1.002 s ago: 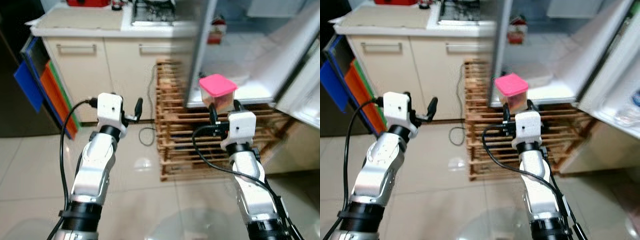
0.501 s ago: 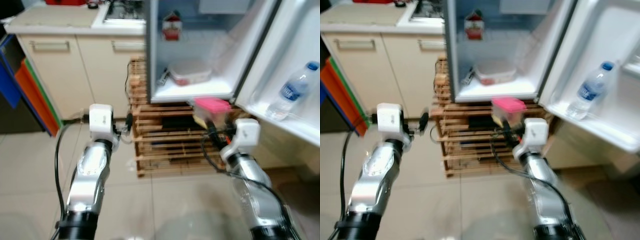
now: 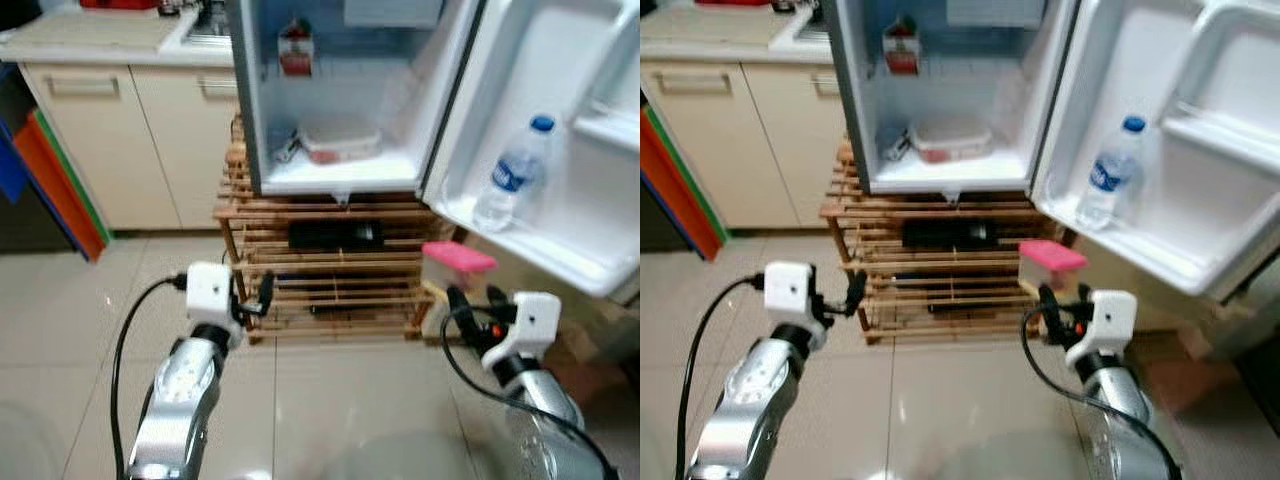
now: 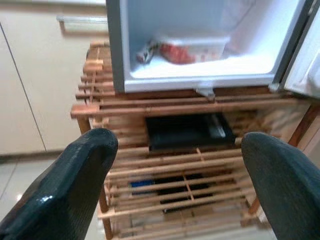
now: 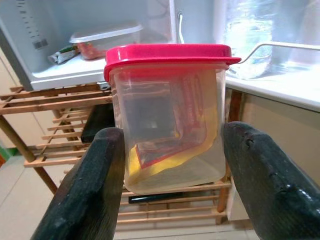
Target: Restocking fridge
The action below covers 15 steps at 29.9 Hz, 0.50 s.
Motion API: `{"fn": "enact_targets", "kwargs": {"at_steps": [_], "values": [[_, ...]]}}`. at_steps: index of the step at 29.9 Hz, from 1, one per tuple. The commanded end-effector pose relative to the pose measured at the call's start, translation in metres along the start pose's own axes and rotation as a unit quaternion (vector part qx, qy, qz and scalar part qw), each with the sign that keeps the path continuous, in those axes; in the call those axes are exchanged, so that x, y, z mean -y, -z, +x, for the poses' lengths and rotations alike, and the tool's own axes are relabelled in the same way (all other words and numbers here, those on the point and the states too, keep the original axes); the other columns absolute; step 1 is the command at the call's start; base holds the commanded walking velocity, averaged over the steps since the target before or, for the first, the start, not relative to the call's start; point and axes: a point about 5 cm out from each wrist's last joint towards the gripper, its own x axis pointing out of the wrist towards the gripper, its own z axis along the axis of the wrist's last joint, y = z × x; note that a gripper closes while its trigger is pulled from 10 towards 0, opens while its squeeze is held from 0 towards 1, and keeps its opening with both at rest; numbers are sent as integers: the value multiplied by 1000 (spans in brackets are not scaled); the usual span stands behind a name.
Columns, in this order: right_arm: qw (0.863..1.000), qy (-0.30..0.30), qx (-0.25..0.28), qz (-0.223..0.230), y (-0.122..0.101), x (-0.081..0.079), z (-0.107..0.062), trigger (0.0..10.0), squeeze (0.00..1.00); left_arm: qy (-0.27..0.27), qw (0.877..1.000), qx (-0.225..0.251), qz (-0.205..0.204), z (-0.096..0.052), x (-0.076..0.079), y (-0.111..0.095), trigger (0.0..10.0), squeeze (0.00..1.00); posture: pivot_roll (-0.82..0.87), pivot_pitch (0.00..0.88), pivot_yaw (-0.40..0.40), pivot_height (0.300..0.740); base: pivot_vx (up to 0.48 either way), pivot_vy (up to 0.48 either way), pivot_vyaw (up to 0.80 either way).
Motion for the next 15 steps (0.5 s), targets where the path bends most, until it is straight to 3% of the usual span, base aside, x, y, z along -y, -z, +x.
{"fn": "enact_targets", "kwargs": {"at_steps": [1,7,15], "values": [[1000,-13,17,-2,-8,-8,5,0,0,-6,999,39,18,1,-3,-14,10000,0,-33,0,-22,740,334,0,0],[999,-26,36,-1,-14,-17,10,0,0,12,998,59,20,4,8,-23,10000,0,-36,0,-17,740,480,0,0],[998,-29,46,0,-20,-22,13,0,0,16,999,40,21,10,9,-19,10000,0,-42,0,-16,740,480,0,0]]}}
